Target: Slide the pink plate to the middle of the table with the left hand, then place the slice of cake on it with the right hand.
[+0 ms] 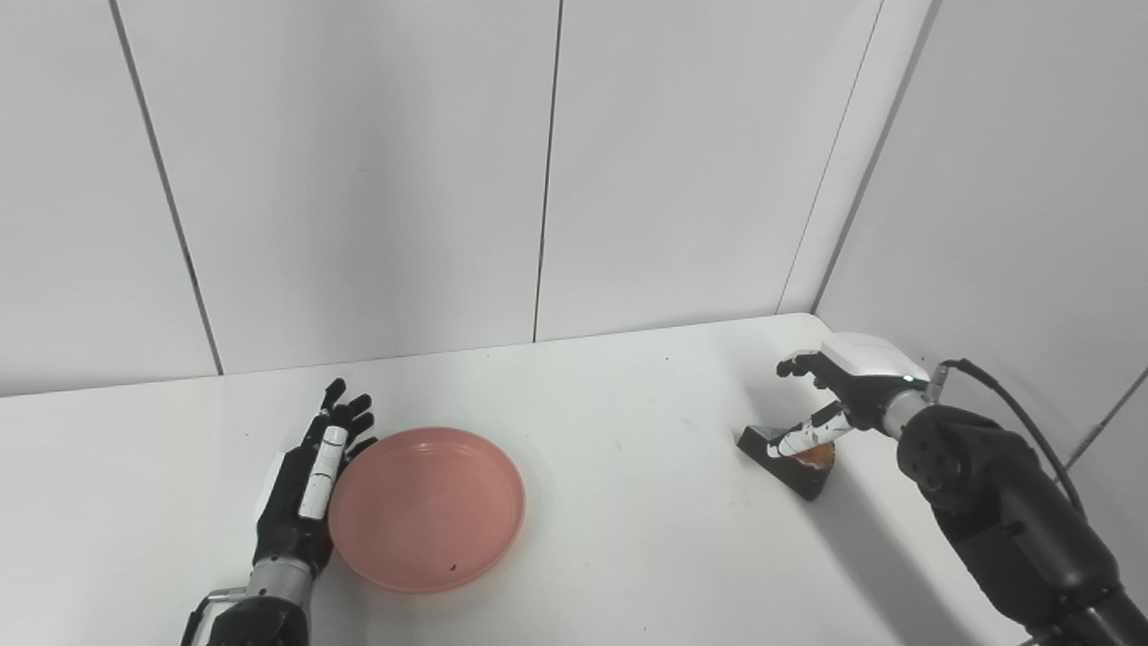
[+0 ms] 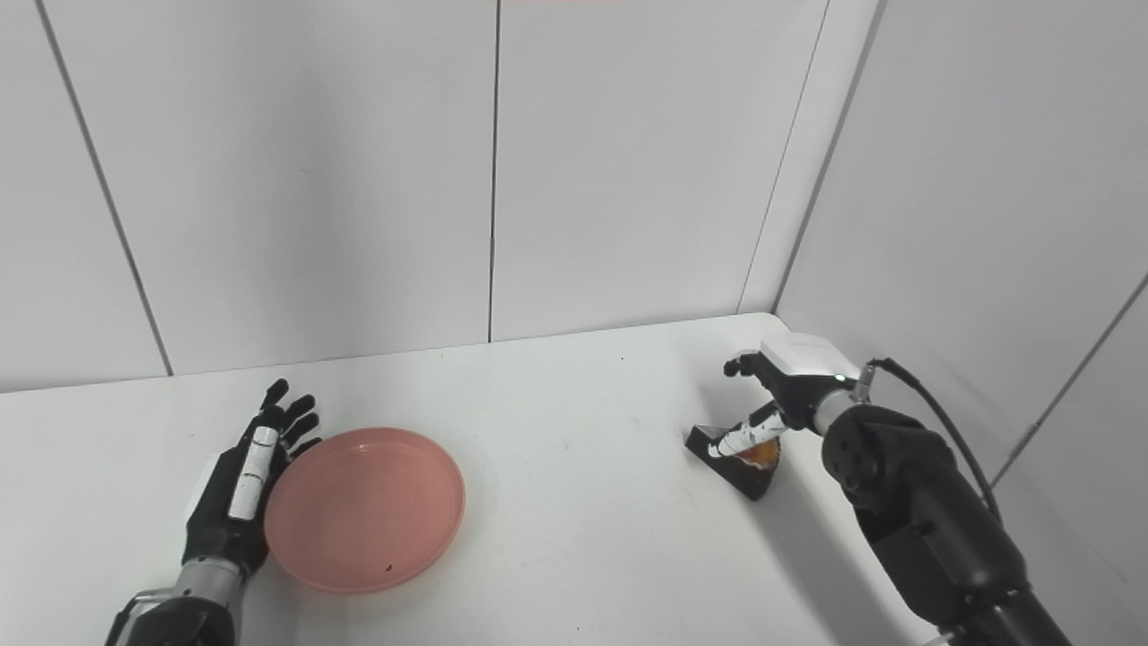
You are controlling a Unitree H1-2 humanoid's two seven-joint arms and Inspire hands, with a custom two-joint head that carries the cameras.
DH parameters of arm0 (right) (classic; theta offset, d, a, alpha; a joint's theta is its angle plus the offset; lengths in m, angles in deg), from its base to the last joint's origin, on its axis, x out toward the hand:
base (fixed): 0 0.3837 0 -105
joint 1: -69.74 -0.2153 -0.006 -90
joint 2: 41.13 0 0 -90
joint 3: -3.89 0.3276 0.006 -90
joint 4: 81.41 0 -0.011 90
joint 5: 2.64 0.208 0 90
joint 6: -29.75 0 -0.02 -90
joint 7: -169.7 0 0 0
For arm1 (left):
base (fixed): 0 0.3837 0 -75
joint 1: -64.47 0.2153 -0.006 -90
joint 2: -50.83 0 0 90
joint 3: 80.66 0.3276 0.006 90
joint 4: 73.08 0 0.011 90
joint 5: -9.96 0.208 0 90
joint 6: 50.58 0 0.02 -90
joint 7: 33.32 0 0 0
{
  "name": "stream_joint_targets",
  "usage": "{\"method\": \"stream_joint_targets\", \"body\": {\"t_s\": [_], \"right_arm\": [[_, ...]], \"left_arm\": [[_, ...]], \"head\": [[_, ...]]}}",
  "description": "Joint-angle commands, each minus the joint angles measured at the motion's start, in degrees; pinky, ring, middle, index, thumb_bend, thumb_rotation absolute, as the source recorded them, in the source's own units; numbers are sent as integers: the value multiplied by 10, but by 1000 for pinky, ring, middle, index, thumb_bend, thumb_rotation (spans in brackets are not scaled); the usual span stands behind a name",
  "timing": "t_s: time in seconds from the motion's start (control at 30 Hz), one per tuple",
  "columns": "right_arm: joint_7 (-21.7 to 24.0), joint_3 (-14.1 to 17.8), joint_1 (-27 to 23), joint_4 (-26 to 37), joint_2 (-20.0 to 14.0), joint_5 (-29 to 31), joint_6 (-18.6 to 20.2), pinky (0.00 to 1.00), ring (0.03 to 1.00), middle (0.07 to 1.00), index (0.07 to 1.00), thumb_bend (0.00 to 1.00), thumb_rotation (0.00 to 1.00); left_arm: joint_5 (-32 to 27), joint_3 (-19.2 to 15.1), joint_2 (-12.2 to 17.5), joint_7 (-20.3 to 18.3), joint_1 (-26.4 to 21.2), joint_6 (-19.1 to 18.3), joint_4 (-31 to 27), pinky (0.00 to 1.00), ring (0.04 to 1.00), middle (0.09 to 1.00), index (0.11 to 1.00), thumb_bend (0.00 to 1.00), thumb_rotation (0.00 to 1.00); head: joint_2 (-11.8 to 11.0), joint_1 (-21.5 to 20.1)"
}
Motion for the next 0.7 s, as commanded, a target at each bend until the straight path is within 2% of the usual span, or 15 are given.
{"method": "stream_joint_targets", "body": {"t_s": [0.0, 0.17, 0.27, 0.47, 0.67], "right_arm": [[-34, -5, -28, -11, -24, -12, -21, 632, 792, 835, 802, 1000, 489], [-60, -31, -34, -42, -31, -39, -16, 615, 772, 813, 793, 1000, 483], [-63, -38, -37, -60, -35, -39, -20, 640, 790, 829, 797, 1000, 528], [-84, -42, -33, -84, -40, -30, -31, 634, 785, 823, 787, 1000, 563], [-84, -42, -29, -84, -47, -26, -32, 629, 784, 825, 787, 1000, 576]], "left_arm": [[2, 2, -8, 2, 20, -8, 15, 845, 911, 920, 963, 739, 860], [1, 3, -8, 0, 21, -10, 12, 854, 914, 926, 966, 741, 859], [3, 5, -8, 1, 25, -19, -2, 853, 917, 932, 972, 721, 871], [3, 5, -6, -1, 20, -16, 14, 858, 917, 934, 975, 724, 871], [1, 4, -6, -1, 18, -12, 21, 858, 917, 932, 978, 721, 882]], "head": [[0, 1], [2, 1], [2, 2], [2, 3], [1, 5]]}}
